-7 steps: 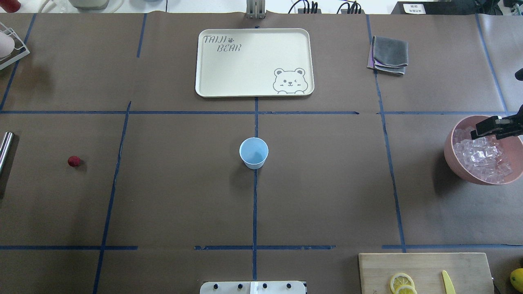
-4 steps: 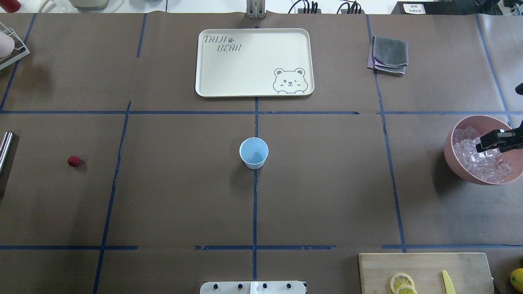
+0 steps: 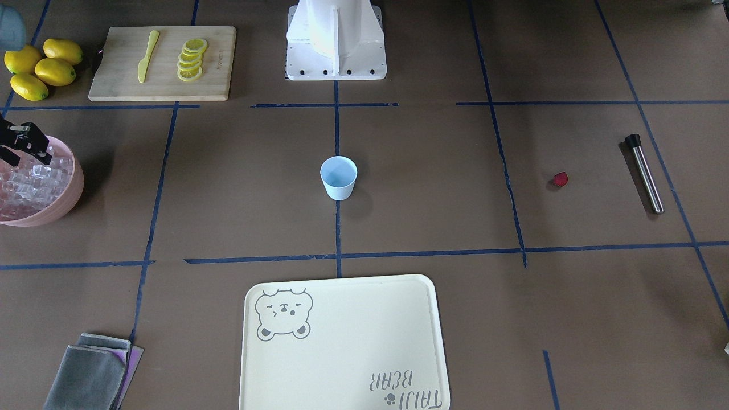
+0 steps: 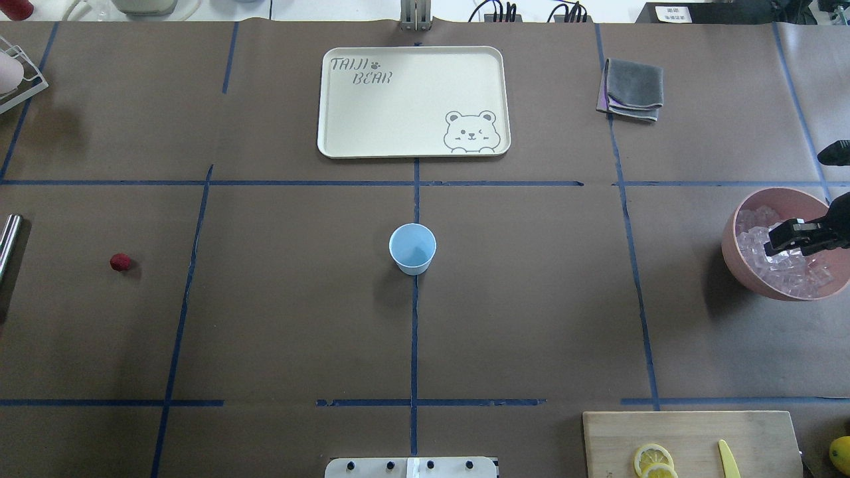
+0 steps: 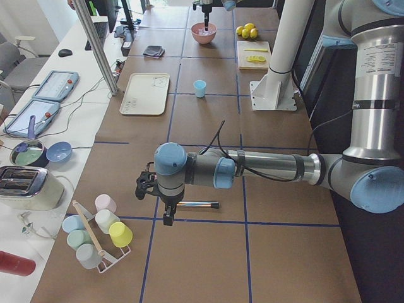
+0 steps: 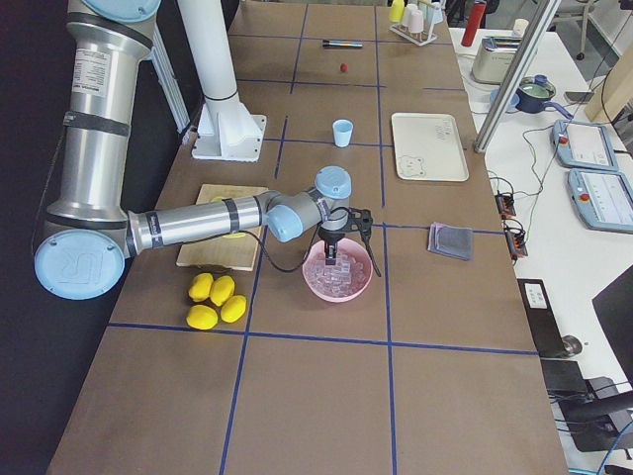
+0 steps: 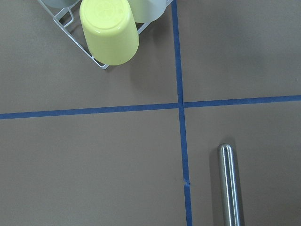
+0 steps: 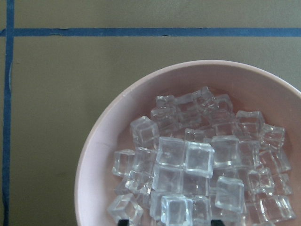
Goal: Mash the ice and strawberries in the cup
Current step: 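Lower the right gripper into the pink bowl of ice cubes, then close the right gripper on an ice cube in the bowl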
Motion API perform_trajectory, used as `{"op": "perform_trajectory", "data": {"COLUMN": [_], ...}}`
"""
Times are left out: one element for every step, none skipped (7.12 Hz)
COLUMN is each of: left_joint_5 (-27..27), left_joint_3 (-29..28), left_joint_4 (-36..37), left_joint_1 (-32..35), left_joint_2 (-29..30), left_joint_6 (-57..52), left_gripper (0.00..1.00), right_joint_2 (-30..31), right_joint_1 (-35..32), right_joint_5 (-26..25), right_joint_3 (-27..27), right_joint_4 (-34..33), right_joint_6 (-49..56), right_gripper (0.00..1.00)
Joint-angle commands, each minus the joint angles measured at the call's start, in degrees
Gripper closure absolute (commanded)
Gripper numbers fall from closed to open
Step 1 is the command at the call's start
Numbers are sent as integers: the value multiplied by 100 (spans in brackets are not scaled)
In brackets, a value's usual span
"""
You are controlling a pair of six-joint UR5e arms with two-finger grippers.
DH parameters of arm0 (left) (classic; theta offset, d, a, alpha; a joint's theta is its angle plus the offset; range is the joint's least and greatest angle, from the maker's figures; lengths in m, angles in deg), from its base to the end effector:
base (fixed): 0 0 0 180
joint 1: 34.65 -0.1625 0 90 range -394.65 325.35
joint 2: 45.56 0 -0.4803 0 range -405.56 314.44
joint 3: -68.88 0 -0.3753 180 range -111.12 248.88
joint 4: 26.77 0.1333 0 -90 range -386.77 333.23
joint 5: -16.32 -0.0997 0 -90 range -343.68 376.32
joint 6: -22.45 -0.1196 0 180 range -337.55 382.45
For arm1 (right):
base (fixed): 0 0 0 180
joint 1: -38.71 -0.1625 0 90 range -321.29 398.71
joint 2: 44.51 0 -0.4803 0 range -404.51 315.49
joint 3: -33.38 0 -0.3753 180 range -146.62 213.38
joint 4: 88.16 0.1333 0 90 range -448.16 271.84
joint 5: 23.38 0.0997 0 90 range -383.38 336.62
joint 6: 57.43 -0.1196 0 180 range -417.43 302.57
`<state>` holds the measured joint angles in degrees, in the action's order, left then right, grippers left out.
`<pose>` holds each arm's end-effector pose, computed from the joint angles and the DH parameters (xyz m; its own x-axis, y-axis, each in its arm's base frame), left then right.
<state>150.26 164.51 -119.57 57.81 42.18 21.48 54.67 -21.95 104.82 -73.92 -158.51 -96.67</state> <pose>-0.0702 -0.4615 0.6953 0.7232 0.0604 -0.6880 0.0304 0.9924 0.1191 -0.1575 -0.4012 0.6203 0.6955 -0.0048 0.7185 -0.0082 0.9999 0.0147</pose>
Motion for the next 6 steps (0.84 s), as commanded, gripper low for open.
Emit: {"op": "perform_trajectory", "data": {"left_joint_5": [0,0,0,0,0,0], "left_joint_3": [17,17,17,17,17,17], "left_joint_4": [0,0,0,0,8,8], "left_joint_1": [0,0,0,0,0,0], "left_joint_2": [6,6,6,14,15,15], "left_joint_6": [17,9,9,17,17,17], "left_gripper": [0,0,0,0,0,0], "right_joint_2": [-74,-66,-66,-57,-48,-39], "right_joint_1": [54,54,63,72,81,81], "right_joint_5": [-5,-5,-5,-5,3,3], "right_joint_3": [157,183,184,184,184,184], "right_joint_4": [4,4,4,4,-5,-22], "right_joint_6": [5,5,5,5,-4,-21], "right_gripper": [34,35,36,36,37,38]}}
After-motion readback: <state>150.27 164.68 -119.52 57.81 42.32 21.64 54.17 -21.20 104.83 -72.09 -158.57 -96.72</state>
